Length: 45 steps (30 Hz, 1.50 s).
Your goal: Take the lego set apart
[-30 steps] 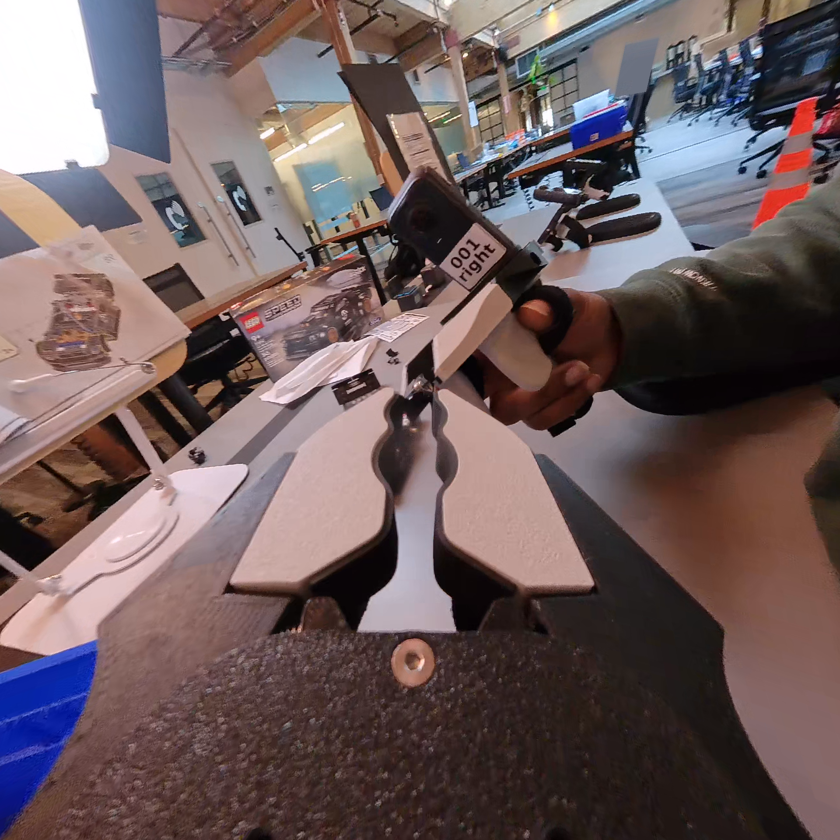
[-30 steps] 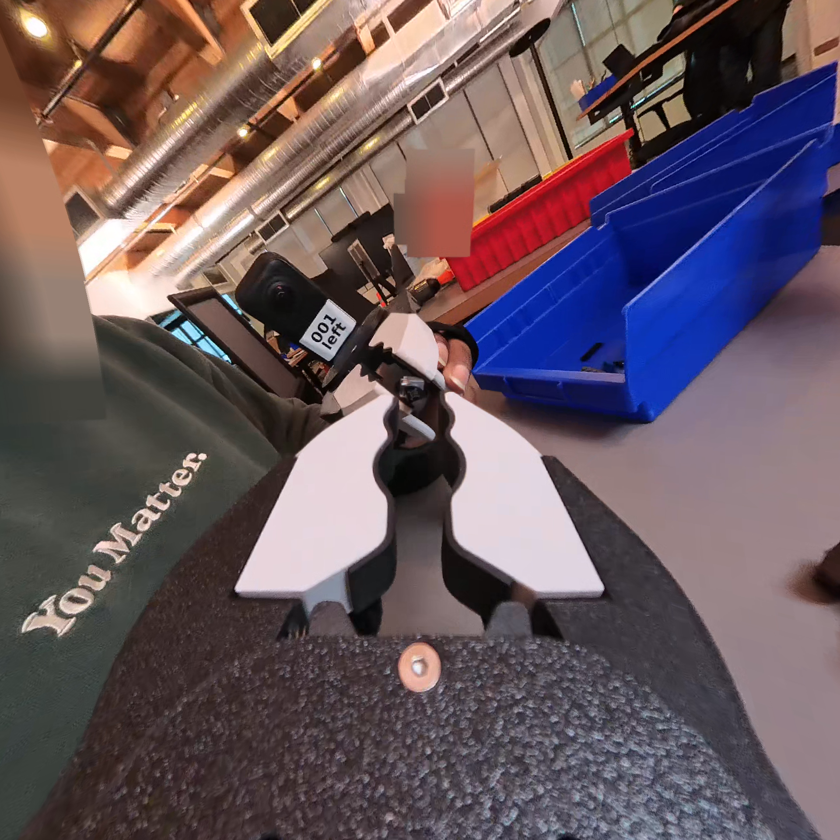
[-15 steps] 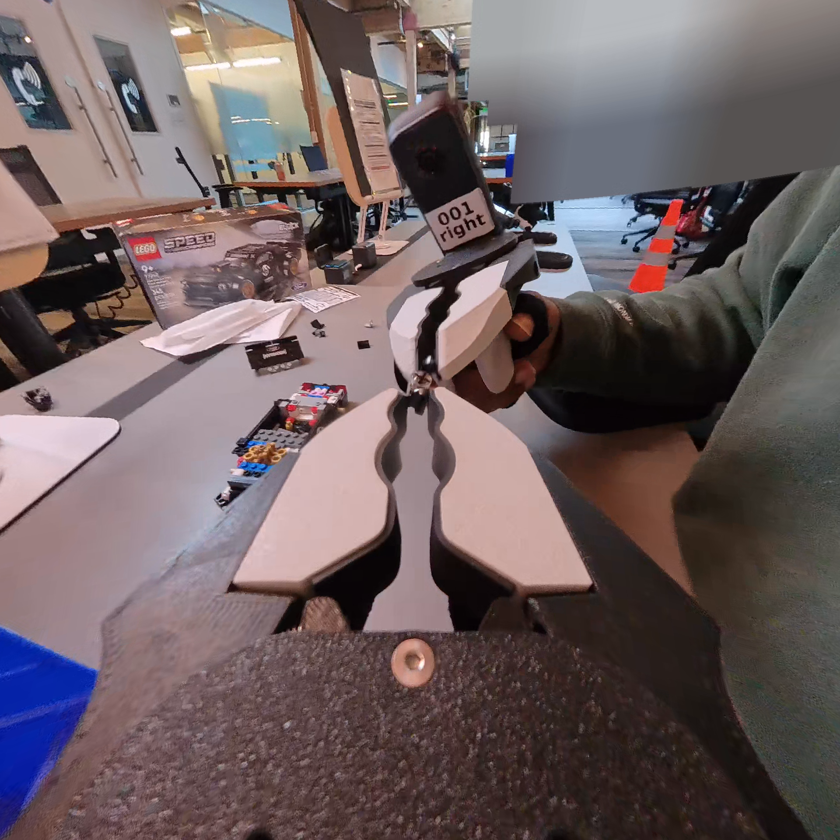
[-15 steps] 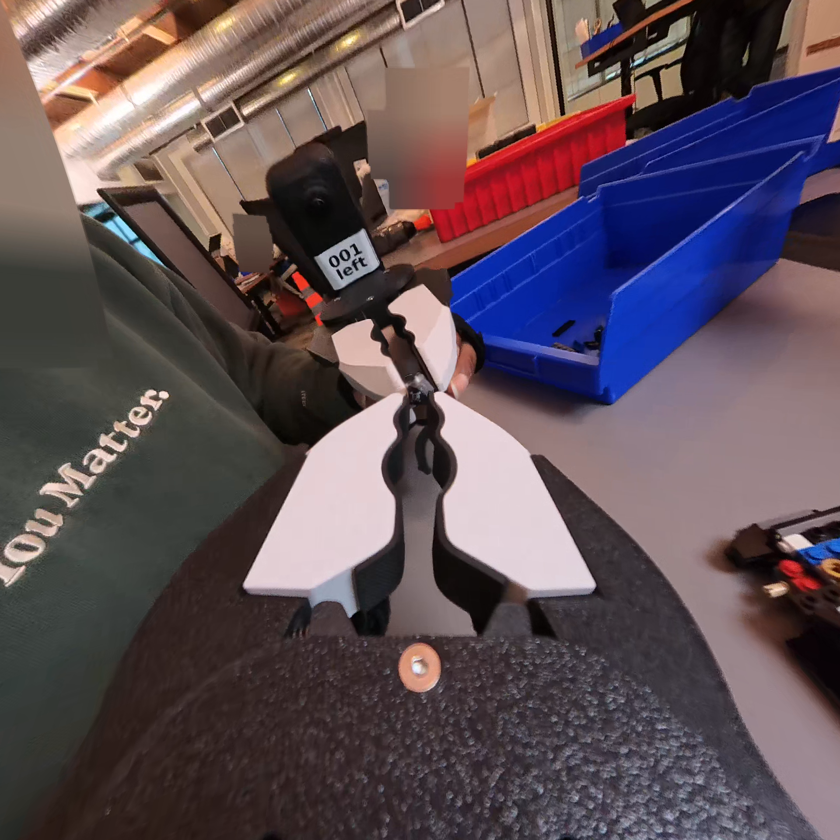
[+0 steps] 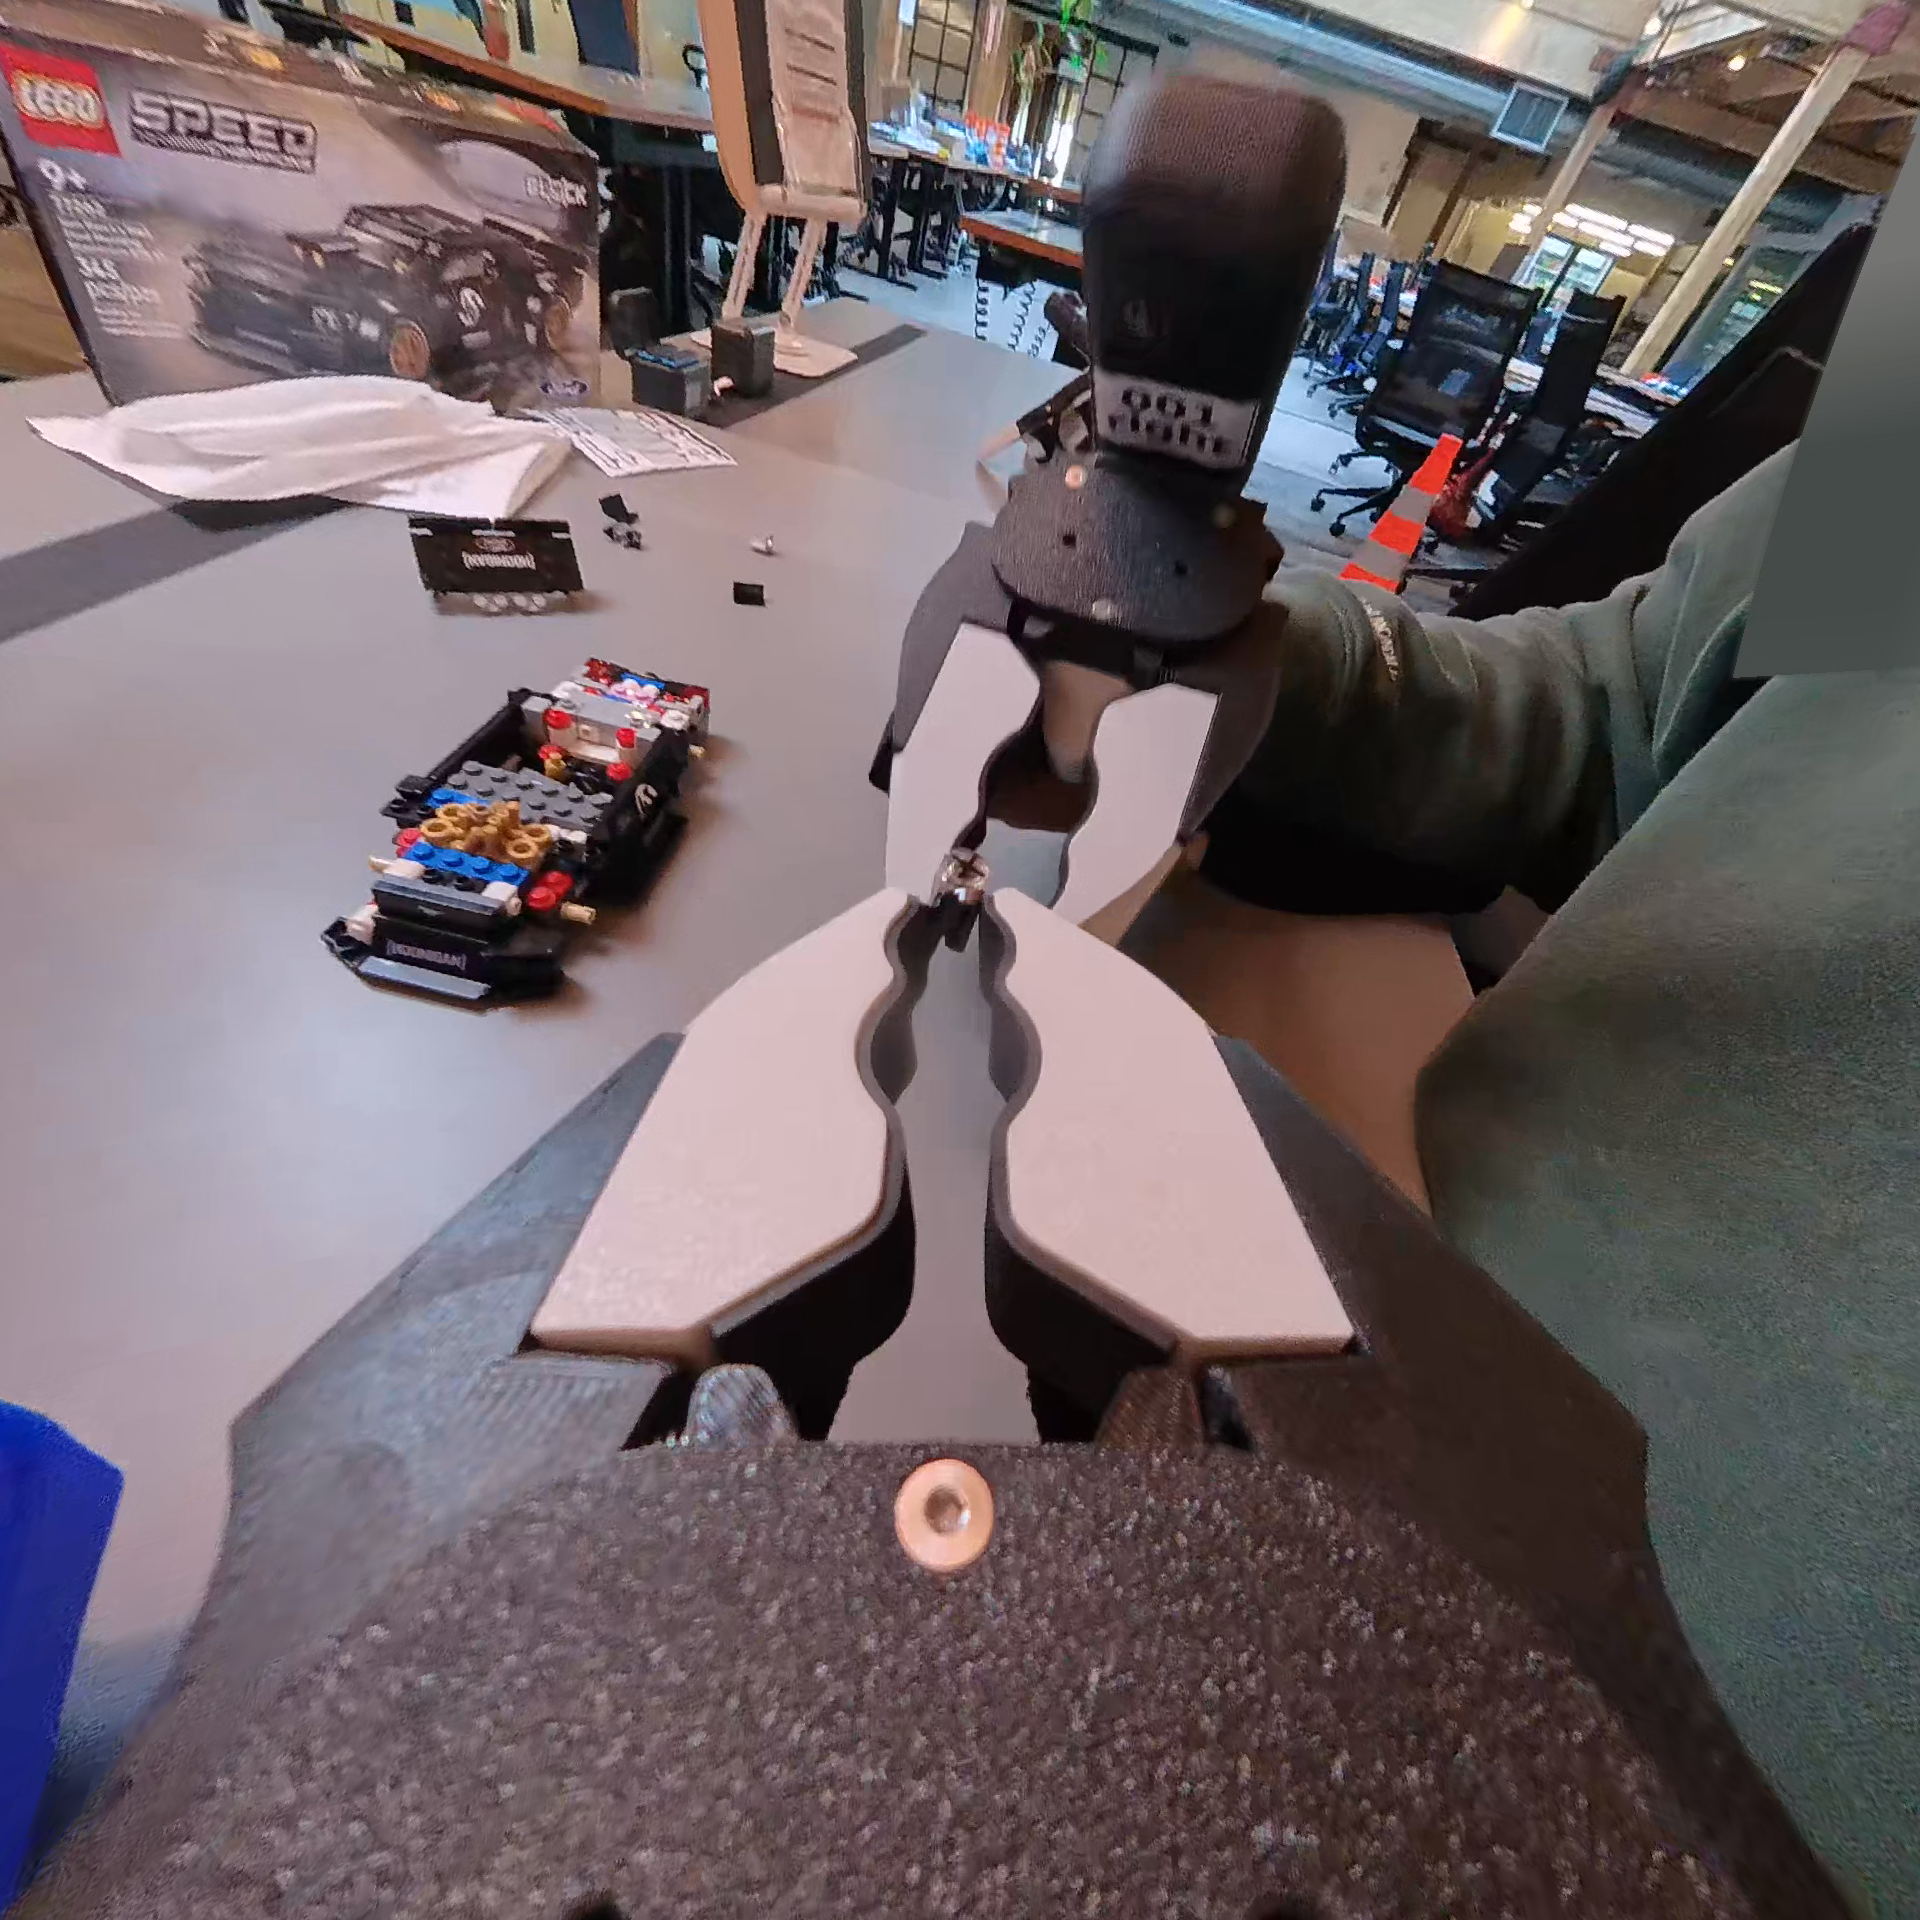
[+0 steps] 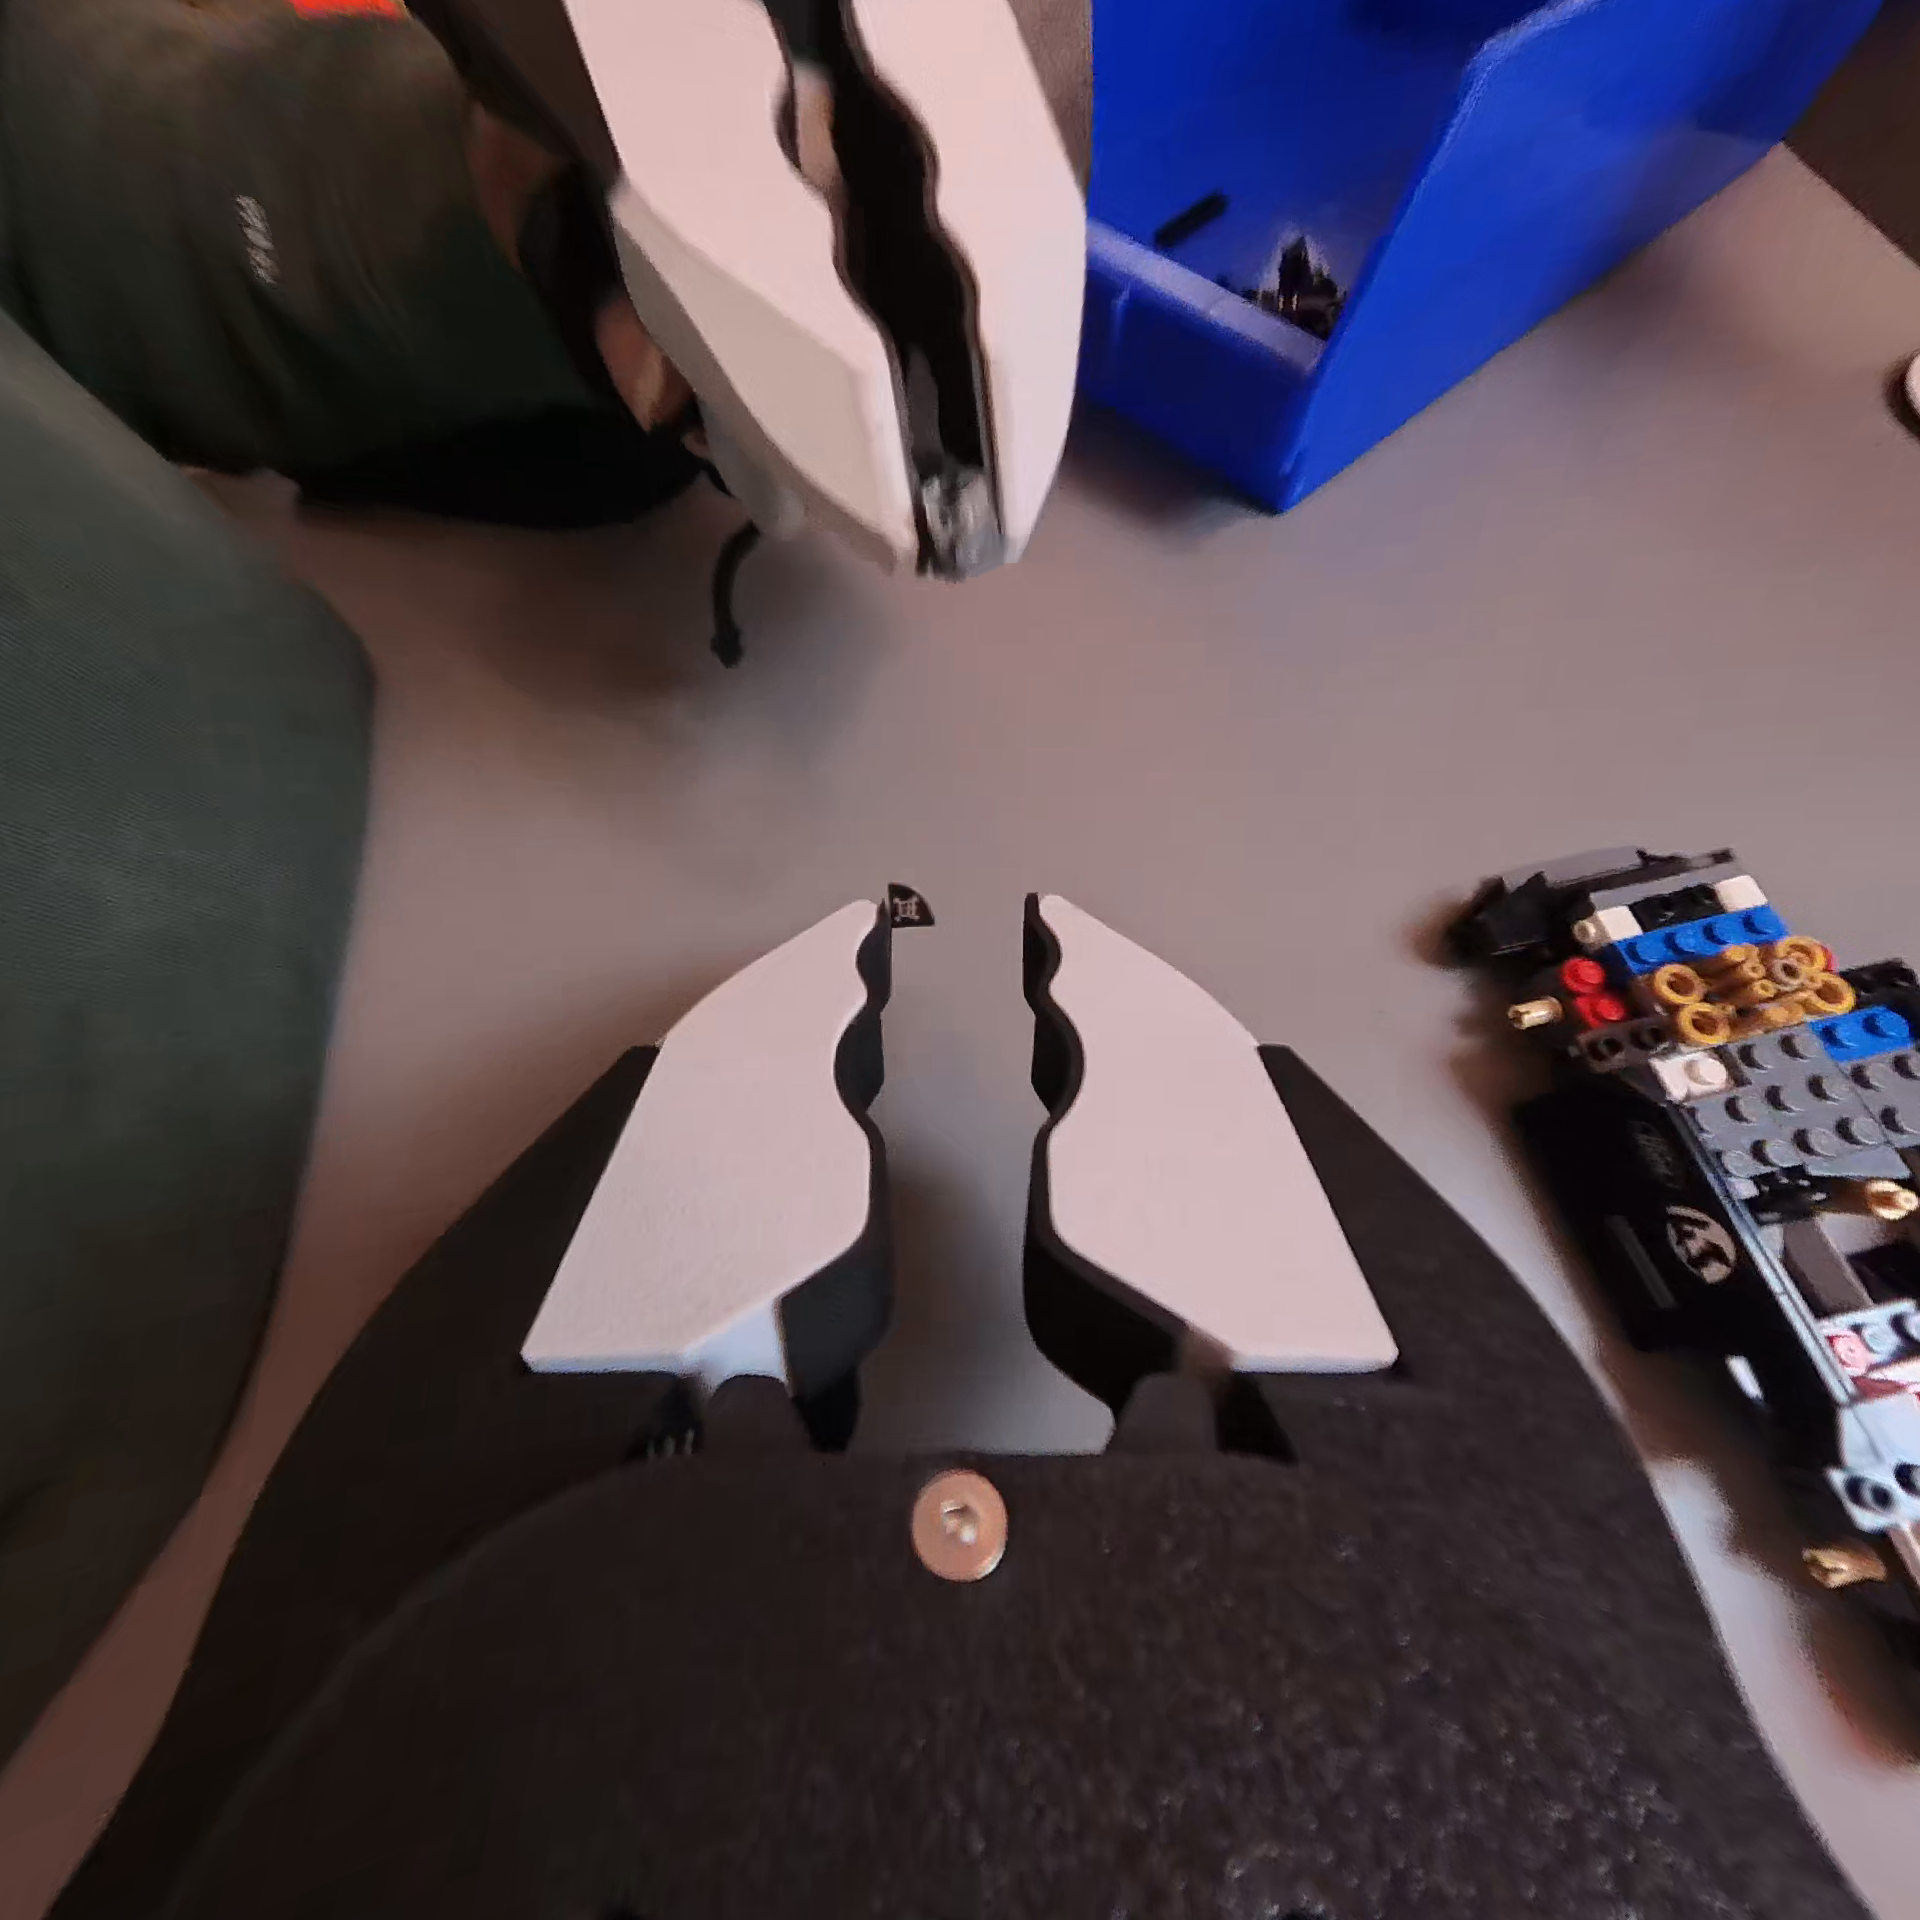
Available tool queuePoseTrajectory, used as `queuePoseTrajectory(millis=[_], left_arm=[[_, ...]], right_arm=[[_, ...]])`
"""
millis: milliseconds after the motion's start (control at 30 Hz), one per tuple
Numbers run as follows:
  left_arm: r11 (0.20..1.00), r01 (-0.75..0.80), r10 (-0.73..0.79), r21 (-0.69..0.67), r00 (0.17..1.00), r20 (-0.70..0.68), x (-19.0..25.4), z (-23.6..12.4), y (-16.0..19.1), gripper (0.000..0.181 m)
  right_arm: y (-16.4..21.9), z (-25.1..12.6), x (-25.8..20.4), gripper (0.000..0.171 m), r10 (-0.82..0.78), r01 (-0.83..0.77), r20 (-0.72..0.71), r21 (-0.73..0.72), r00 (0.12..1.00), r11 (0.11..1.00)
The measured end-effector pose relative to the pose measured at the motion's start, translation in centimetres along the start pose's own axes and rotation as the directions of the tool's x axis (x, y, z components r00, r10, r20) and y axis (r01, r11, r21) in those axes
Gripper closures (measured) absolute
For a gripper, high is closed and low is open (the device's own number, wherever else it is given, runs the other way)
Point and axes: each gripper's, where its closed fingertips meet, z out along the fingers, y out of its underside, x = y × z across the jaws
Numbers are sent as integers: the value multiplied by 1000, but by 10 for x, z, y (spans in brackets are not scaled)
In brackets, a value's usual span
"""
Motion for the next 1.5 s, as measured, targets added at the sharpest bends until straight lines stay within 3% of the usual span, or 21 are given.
queuePoseTrajectory(millis=[267,467,767,833,1300,1500], left_arm=[[990,-38,19,-136,990,-139,25,12,26,172],[972,-76,56,-222,994,-98,17,12,40,173],[989,-9,-15,-146,987,-158,26,11,27,173],[991,8,-30,-131,985,-168,27,10,24,173],[993,43,-65,-113,978,-200,33,9,18,173],[989,61,-91,-134,969,-231,38,8,20,173]], right_arm=[[-26,-8,-11,143,-73,72,2,136,997,988],[-31,-13,-15,143,-75,70,22,173,997,982],[-28,-3,-24,153,-115,108,35,151,993,983],[-29,-5,-23,164,-116,110,28,162,993,981],[-36,-10,-26,158,-114,105,34,198,993,975],[-36,-11,-31,165,-133,118,61,206,989,971]])
